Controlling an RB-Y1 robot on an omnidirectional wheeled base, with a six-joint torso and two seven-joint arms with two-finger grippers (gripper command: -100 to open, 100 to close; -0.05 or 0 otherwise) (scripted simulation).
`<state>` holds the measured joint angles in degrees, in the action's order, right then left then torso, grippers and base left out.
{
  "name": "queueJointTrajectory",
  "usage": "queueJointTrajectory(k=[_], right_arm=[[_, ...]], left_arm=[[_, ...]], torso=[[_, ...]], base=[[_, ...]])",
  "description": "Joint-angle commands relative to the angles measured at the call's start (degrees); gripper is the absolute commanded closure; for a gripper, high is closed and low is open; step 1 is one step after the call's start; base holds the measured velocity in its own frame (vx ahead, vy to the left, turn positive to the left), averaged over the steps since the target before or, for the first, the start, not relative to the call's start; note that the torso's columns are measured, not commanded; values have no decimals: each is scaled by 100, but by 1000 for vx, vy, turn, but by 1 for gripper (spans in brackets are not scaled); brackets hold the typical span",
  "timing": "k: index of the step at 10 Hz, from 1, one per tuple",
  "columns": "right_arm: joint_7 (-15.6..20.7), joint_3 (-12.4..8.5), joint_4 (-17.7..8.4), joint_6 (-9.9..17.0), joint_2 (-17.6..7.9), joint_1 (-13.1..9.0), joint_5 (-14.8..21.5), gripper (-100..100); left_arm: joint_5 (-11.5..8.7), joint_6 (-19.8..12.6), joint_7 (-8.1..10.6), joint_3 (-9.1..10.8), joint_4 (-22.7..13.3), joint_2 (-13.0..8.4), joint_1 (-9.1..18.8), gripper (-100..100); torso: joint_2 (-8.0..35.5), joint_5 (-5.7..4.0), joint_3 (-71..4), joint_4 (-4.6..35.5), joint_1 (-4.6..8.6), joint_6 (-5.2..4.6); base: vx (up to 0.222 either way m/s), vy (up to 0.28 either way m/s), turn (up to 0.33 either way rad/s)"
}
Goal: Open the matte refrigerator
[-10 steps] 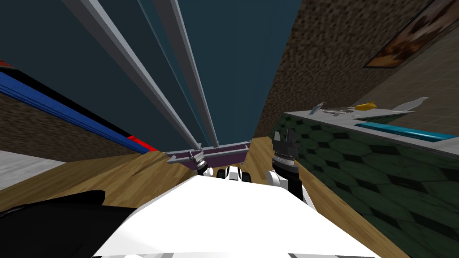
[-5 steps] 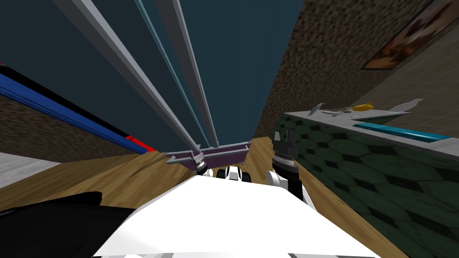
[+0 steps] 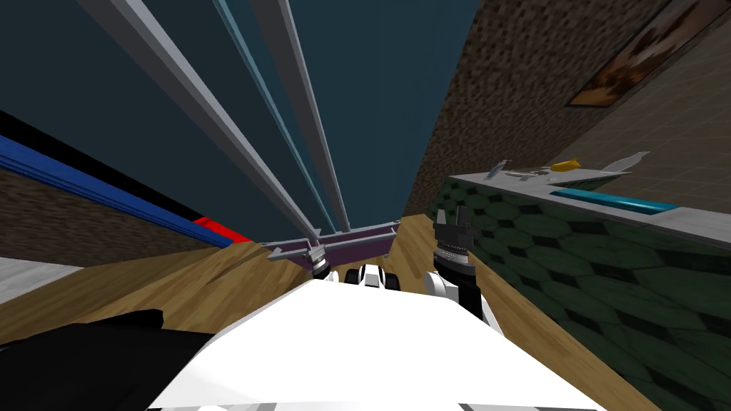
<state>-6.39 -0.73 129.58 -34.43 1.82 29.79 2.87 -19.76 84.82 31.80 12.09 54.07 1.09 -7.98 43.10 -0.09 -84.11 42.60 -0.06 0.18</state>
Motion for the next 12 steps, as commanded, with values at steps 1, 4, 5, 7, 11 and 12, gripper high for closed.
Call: queueJointTrajectory(k=[1, 4, 5, 7, 11, 12], right_arm=[[0, 0, 0, 0, 0, 0, 0, 0], [0, 0, 0, 0, 0, -1, 0, 0], [0, 0, 0, 0, 0, -1, 0, 0], [0, 0, 0, 0, 0, 0, 0, 0], [0, 0, 0, 0, 0, 1, 0, 0], [0, -1, 0, 0, 0, 1, 0, 0]], left_arm=[[103, -190, 185, -139, 74, -124, 65, 100], [255, -467, 413, -346, 163, -260, 150, 100], [305, -559, 489, -416, 192, -306, 179, 100], [406, -743, 640, -554, 251, -397, 236, 100], [522, -762, 909, -765, 210, -503, 121, 100], [570, -767, 1009, -842, 244, -555, 105, 100]], torso=[[-26, -11, -17, -4, 7, 11], [-14, -26, -16, 13, 7, 17], [-23, -30, -21, 15, 8, 13], [-51, -39, -39, 18, 29, -5], [-66, -19, -45, -2, 24, -20], [-51, -15, -35, -3, 16, -10]], base=[[-183, 110, -78], [-295, 102, -77], [-290, 121, -67], [-267, 118, -66], [-160, 126, -90], [-194, 183, -101]])
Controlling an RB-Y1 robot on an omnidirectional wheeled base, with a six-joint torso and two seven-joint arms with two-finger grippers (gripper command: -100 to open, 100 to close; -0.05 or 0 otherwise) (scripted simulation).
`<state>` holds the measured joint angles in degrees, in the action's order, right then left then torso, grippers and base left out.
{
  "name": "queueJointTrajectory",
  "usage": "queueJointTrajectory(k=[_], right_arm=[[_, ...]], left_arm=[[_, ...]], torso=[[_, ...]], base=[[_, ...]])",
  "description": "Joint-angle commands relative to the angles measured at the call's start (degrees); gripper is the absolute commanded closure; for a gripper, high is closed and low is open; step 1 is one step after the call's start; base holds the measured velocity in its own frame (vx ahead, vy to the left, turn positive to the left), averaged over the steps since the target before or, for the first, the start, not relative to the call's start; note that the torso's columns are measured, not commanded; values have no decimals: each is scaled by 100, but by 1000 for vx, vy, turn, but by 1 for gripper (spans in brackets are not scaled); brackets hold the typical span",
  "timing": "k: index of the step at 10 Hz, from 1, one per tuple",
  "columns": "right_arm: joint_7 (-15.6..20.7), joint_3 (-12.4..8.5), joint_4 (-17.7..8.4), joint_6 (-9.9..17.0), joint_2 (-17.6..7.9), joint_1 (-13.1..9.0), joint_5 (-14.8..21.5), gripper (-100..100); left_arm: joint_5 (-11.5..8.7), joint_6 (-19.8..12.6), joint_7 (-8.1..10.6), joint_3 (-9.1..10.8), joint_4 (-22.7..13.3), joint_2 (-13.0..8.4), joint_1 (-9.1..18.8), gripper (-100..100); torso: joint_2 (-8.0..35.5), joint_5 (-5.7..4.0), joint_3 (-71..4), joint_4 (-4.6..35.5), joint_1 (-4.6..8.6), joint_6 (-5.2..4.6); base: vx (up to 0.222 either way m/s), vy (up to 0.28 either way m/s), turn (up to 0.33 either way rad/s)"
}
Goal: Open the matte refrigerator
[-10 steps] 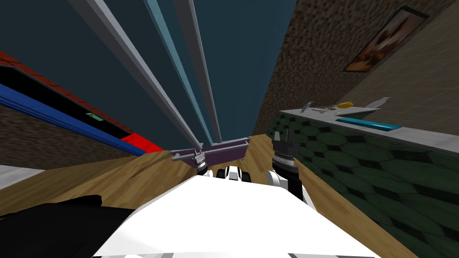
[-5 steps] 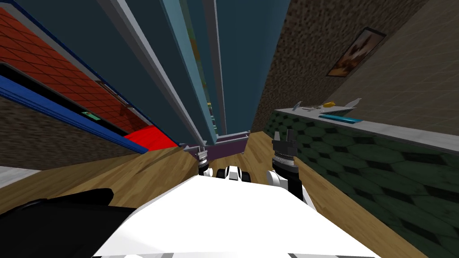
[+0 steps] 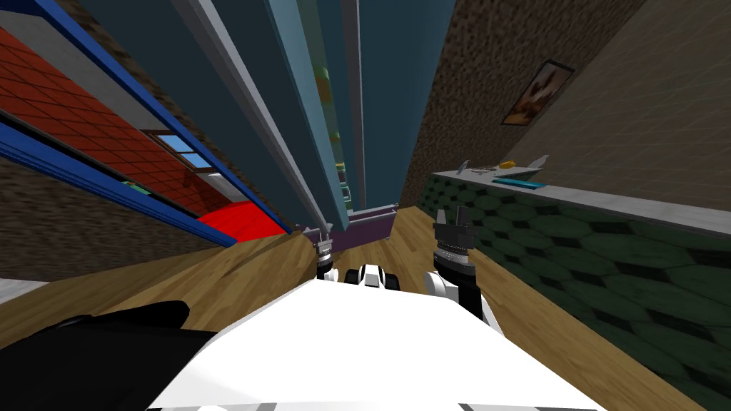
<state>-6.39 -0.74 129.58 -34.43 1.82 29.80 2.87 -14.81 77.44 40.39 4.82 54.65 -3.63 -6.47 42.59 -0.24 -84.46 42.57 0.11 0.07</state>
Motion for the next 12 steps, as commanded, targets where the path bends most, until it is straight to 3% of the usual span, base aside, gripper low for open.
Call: queueJointTrajectory(k=[1, 5, 7, 8, 10, 11, 12], right_arm=[[0, 0, 0, 0, 0, 0, 0, 0], [0, -1, 0, 0, -1, 0, 0, 0], [0, 0, -1, 0, 0, 1, 0, 0], [0, 0, 0, 0, 1, 3, 0, 0], [0, 0, 0, 0, 0, 1, 0, 0], [0, -1, 0, 0, -1, 1, 0, 0], [0, -1, 0, 0, -1, 2, 0, 0]], left_arm=[[123, -33, 250, -191, 221, -135, -63, 100], [315, -50, 651, -498, 359, -343, -129, 100], [315, -50, 651, -498, 359, -343, -129, 100], [336, -88, 649, -544, 265, -305, -244, 100], [262, -73, 381, -885, 278, -196, -216, 100], [262, -73, 381, -885, 278, -196, -216, 100], [226, -58, 247, -1058, 287, -141, -188, 100]], torso=[[13, -6, 6, 12, -11, 7], [22, -17, 9, 34, -25, 26], [-31, -30, -23, 34, 8, 10], [-57, -41, -41, 31, 43, -7], [-34, 2, -21, -1, -6, -35], [-19, 17, -9, -4, -29, -30], [-9, 9, -5, 0, -32, 14]], base=[[-190, 216, -122], [-224, 208, -110], [-89, 87, 8], [-22, 14, 31], [-87, 219, -288], [-90, 242, -177], [-117, 219, -180]])
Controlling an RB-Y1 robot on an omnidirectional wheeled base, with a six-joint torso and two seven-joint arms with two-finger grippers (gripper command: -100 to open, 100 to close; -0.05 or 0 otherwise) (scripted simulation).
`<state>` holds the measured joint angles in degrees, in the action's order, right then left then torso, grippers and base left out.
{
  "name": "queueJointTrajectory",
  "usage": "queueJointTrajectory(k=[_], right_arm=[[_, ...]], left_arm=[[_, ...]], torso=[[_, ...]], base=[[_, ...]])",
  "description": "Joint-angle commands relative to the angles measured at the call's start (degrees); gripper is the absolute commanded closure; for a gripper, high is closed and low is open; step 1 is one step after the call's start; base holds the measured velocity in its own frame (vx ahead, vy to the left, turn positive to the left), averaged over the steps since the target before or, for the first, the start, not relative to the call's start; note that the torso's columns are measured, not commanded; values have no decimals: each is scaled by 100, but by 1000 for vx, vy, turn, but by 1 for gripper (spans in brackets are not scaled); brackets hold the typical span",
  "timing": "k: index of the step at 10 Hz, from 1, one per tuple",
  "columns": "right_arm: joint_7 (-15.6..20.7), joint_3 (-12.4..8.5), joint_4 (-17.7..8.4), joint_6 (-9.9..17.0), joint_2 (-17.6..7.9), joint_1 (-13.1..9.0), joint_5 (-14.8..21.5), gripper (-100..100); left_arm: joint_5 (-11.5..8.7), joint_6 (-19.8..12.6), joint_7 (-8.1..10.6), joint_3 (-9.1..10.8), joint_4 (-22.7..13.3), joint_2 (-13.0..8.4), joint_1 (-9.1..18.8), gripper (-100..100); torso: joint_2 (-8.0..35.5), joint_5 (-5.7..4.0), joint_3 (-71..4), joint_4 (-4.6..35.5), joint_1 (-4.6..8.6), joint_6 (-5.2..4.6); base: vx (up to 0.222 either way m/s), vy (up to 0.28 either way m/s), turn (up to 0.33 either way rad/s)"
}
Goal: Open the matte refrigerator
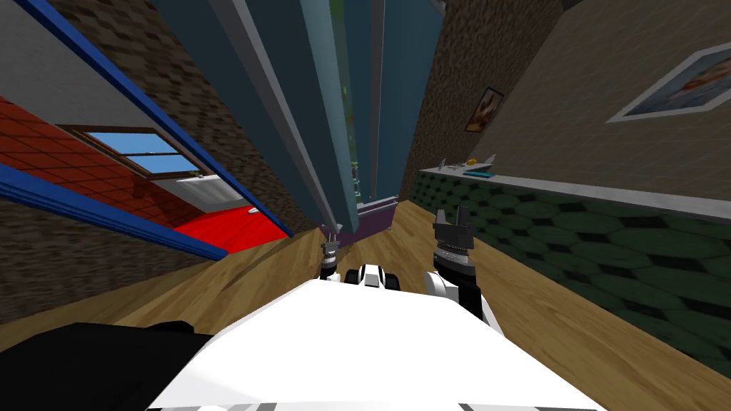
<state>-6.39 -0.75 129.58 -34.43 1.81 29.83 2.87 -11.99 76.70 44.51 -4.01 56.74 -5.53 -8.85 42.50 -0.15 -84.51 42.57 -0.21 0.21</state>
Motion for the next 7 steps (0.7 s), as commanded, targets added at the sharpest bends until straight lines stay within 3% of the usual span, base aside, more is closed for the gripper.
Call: queueJointTrajectory(k=[1, 2, 3, 5, 6, 7], right_arm=[[0, 0, 0, 0, 0, -1, 0, 0], [0, 0, 0, 0, 1, 0, 0, 0], [0, 0, 0, 0, 0, -1, 0, 0], [0, 0, 0, 0, 0, -1, 0, 0], [0, 0, 0, 0, -1, -1, 0, 0], [0, -1, 0, 0, 0, 1, 0, 0]], left_arm=[[-56, 17, -165, -175, 78, 49, 50, 100], [-91, 31, -299, -347, 87, 105, 77, 100], [-91, 31, -299, -347, 87, 105, 77, 100], [-163, 61, -567, -693, 105, 216, 133, 100], [-163, 61, -567, -693, 105, 216, 133, 100], [-198, 76, -701, -865, 115, 271, 161, 100]], torso=[[14, -5, 8, 9, 2, 5], [17, -9, 9, 13, 4, 15], [11, -9, 5, 22, -16, 2], [-19, -15, -17, 30, -21, 0], [0, -14, -7, 33, -13, -5], [0, -13, -2, 19, 21, 1]], base=[[-122, 187, -101], [-133, 237, -173], [-101, 229, -136], [-150, 262, -286], [-147, 218, -81], [-108, 256, -131]])
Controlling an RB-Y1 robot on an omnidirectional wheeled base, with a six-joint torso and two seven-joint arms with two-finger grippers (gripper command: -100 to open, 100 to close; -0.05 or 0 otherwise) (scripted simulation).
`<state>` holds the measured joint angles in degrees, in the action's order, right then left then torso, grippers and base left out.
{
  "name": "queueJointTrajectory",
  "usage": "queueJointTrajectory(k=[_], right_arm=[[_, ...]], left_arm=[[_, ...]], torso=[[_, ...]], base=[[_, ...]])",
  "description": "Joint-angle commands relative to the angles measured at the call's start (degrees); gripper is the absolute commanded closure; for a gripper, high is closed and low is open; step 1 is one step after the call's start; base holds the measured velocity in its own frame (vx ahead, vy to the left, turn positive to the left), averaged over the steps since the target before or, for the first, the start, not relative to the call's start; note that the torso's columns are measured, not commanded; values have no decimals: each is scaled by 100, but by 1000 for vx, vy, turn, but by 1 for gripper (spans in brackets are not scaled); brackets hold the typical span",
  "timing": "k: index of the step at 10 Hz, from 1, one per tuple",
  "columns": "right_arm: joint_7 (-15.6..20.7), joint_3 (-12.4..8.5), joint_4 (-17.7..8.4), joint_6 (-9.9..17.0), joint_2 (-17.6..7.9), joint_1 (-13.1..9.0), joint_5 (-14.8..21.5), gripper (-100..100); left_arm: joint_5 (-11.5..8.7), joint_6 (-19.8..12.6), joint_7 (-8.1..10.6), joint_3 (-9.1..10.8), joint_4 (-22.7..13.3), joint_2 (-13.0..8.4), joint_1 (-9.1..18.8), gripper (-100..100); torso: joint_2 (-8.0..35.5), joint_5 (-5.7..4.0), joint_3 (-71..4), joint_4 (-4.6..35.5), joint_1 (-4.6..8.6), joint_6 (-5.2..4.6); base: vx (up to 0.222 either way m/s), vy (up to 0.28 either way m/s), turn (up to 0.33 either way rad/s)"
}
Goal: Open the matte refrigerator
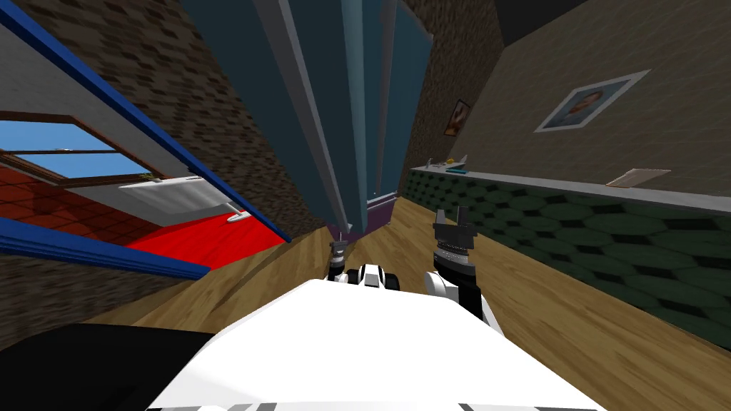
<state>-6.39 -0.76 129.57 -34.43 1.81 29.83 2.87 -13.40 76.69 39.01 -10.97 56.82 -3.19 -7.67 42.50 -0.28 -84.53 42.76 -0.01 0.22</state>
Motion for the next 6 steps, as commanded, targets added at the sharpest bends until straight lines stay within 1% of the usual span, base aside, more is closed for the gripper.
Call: queueJointTrajectory(k=[1, 2, 3, 4, 5, 6], right_arm=[[0, 0, 0, 0, 0, -1, 0, 0], [0, 0, 0, 0, -1, -1, 0, 0], [0, 0, 0, 0, 0, 0, 0, 0], [0, 0, 0, 0, 0, -1, 0, 0], [0, 0, 0, 0, 0, 0, 0, 0], [0, 1, 0, 0, 0, -1, 0, 0]], left_arm=[[-93, 91, -285, -342, 115, 93, 71, 100], [-93, 91, -285, -342, 115, 93, 71, 100], [-129, 106, -419, -515, 125, 148, 99, 100], [-129, 106, -419, -515, 125, 148, 99, 100], [-165, 121, -553, -687, 134, 204, 127, 100], [-143, 92, -479, -606, 179, 171, 82, 100]], torso=[[-14, 18, -2, -31, -3, -16], [-26, 27, -7, -43, 0, -29], [-22, 25, -6, -47, 9, -20], [-17, 28, -1, -46, -1, -24], [-24, 25, -4, -48, 15, -20], [-21, 24, -4, -48, 13, -24]], base=[[-118, 272, -330], [-151, 239, -127], [-174, 264, -198], [-160, 207, -101], [-172, 194, -177], [-86, 98, -55]])
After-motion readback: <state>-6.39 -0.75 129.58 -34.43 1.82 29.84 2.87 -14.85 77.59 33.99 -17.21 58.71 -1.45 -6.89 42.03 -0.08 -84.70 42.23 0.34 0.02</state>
